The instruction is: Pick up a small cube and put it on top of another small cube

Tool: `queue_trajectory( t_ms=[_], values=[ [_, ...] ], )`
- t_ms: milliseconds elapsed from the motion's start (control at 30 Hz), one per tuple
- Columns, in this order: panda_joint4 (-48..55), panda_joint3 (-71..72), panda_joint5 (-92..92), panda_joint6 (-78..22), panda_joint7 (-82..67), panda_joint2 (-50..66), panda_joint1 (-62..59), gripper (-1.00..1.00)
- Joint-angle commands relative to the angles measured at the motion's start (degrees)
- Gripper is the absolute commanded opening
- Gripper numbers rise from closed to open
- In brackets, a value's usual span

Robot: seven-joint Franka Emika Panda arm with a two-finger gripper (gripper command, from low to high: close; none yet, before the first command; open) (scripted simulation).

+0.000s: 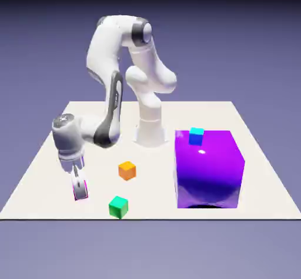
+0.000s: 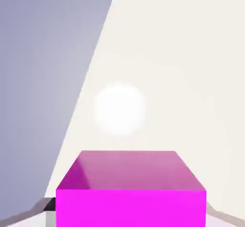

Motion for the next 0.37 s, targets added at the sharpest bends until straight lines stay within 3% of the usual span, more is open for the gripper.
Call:
queue_trajectory(
  t_ms=[0, 67, 233, 267, 333],
  values=[
    [-1.2, 1.9, -0.9, -1.0, 0.1, -2.1, 1.0, -1.00],
    [-2.4, 3.9, -1.8, -1.9, 0.1, -4.1, 2.0, -1.00],
    [-2.7, 2.4, -3.7, 6.9, 1.3, 4.5, 3.4, -1.00],
    [-2.7, 2.4, -3.7, 6.9, 1.3, 4.5, 3.4, 1.00],
    [-2.6, 2.8, -3.2, 4.8, 1.0, 2.4, 3.1, 1.00]
  ],
)
